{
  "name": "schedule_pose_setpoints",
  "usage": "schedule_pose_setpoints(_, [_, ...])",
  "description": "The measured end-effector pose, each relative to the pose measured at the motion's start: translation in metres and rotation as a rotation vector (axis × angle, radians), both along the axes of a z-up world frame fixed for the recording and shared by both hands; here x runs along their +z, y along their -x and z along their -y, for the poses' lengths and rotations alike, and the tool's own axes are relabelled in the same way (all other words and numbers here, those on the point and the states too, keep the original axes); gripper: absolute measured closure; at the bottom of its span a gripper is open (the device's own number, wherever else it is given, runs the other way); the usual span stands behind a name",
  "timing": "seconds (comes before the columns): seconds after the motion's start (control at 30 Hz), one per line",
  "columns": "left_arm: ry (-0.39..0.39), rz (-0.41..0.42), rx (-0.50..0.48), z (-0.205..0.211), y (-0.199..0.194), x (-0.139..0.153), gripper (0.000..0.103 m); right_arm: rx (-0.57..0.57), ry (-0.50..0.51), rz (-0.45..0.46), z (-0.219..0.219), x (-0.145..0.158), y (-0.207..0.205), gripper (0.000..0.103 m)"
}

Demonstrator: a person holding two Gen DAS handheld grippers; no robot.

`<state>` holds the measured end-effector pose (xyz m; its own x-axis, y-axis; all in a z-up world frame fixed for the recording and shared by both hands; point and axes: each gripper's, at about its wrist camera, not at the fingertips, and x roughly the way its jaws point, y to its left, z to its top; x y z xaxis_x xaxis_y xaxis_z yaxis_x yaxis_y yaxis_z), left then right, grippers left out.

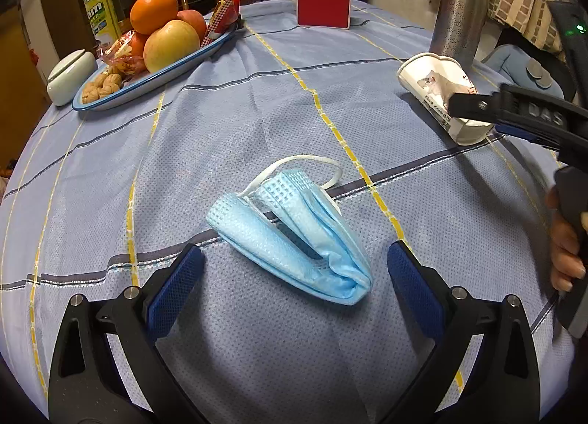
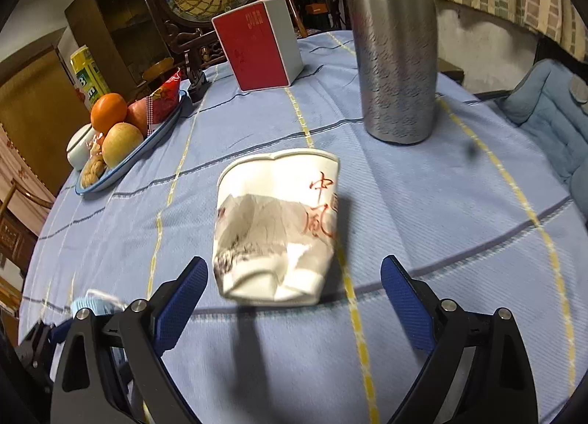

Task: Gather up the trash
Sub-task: 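Grasp the white paper cup with the right tool while the left tool holds the mask, then carry the mask and cup to the red wastebasket and open both tools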

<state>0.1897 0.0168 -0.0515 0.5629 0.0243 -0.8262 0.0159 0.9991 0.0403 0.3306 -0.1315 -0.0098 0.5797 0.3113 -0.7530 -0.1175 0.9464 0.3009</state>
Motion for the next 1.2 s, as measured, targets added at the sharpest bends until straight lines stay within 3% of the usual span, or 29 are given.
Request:
schedule_pose_setpoints(0.4, [0.001,-0.001,0.0,0.0,0.0,0.0,0.005,0.095,0.142,0.055,-0.03,0.0,-0.012,0.009])
schedule_pose_setpoints(0.43, [0.001,0.0,0.0,0.0,0.0,0.0,0.005,0.098,0.133,0.058,-0.029,0.0,-0.011,0.016])
schedule_pose_setpoints(0.47, [0.001,-0.001,0.0,0.0,0.0,0.0,0.005,0.097,0.118,0.067,-0.026,0.001,-0.01,0.029])
schedule_pose_setpoints(0.67, [0.005,-0.002,0.01,-0.004,0.0,0.002,0.006,0.047,0.138,0.202,-0.015,0.019,0.008,0.03])
schedule_pose_setpoints(0.83, [0.078,0.041,0.024,-0.015,0.002,0.012,0.008,0.027,0.116,0.189,-0.007,0.019,0.009,0.03])
schedule_pose_setpoints(0.97, [0.119,0.01,0.003,-0.015,-0.003,0.008,0.025,0.009,0.102,0.182,0.0,0.018,0.01,0.03])
schedule_pose_setpoints(1.03, [0.101,0.025,-0.004,-0.013,-0.002,0.01,0.041,0.004,0.096,0.182,0.002,0.018,0.01,0.03])
schedule_pose_setpoints(1.1, [0.14,0.035,-0.021,-0.014,-0.002,0.014,0.056,0.001,0.088,0.201,0.003,0.02,0.014,0.03])
schedule_pose_setpoints(1.2, [0.17,0.082,-0.019,-0.017,0.004,0.025,0.059,-0.002,0.083,0.248,0.005,0.027,0.025,0.03])
